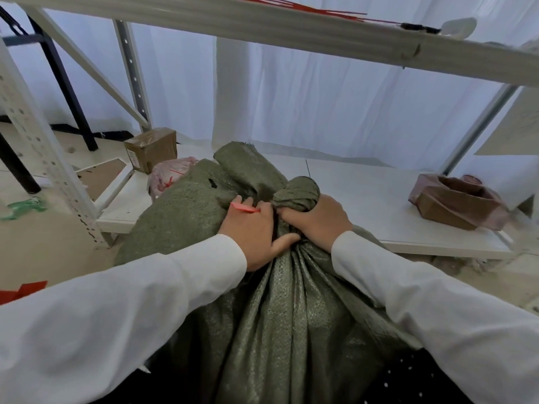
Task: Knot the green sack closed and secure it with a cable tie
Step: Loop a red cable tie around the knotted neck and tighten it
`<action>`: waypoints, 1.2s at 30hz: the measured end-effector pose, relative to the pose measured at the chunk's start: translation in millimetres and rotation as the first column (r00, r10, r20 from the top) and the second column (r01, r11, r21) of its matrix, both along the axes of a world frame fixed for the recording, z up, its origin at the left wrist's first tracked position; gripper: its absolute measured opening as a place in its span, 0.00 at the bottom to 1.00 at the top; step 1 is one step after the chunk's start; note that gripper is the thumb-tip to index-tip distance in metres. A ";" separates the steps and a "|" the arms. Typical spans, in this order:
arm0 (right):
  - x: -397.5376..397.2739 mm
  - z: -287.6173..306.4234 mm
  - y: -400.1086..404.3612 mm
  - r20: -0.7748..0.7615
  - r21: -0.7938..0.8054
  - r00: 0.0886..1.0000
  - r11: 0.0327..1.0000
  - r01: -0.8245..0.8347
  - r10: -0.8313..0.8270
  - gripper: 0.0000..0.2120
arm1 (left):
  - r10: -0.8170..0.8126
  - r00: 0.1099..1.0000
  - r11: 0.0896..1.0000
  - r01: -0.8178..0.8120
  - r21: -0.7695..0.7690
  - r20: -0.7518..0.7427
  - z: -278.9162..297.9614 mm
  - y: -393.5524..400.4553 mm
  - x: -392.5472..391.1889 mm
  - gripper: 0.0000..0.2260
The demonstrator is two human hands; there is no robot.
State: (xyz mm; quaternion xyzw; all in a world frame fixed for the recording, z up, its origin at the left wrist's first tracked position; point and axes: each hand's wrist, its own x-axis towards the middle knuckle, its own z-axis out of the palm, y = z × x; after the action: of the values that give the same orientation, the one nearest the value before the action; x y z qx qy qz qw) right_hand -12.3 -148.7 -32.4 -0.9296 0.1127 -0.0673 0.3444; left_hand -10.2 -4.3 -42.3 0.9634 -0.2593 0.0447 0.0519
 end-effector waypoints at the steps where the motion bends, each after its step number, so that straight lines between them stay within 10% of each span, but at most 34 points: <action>1: 1.6 -0.7 1.0 -0.004 -0.010 1.000 1.000 -0.002 0.002 0.24 | 0.023 1.000 0.999 -0.023 0.022 0.014 4.4 3.1 -1.2 0.29; 9: -1.9 -4.3 5.3 0.038 -0.036 0.999 0.999 -0.013 0.014 0.27 | 0.198 0.931 0.940 -0.269 -0.210 -0.308 25.7 40.1 23.5 0.21; 18: -9.6 3.5 10.6 0.033 -0.105 0.998 0.993 -0.050 0.054 0.23 | 0.095 0.919 0.995 -0.104 -0.003 -0.382 17.4 35.2 60.4 0.16; 29: 4.2 -4.4 14.1 -0.007 -0.107 1.000 0.994 -0.012 0.011 0.28 | -0.126 0.990 0.990 0.123 0.065 0.058 17.7 25.6 12.4 0.09; 36: 3.9 -3.9 18.0 -0.010 -0.143 1.000 0.989 -0.026 0.025 0.26 | 0.137 0.942 0.964 -0.197 -0.176 -0.305 27.6 38.6 30.3 0.10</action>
State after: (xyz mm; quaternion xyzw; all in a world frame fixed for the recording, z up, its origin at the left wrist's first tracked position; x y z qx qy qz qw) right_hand -8.4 -130.7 -36.3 -0.9536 0.0970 -0.0667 0.2770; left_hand 20.1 34.4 -14.8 0.9676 -0.1597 -0.0665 0.1839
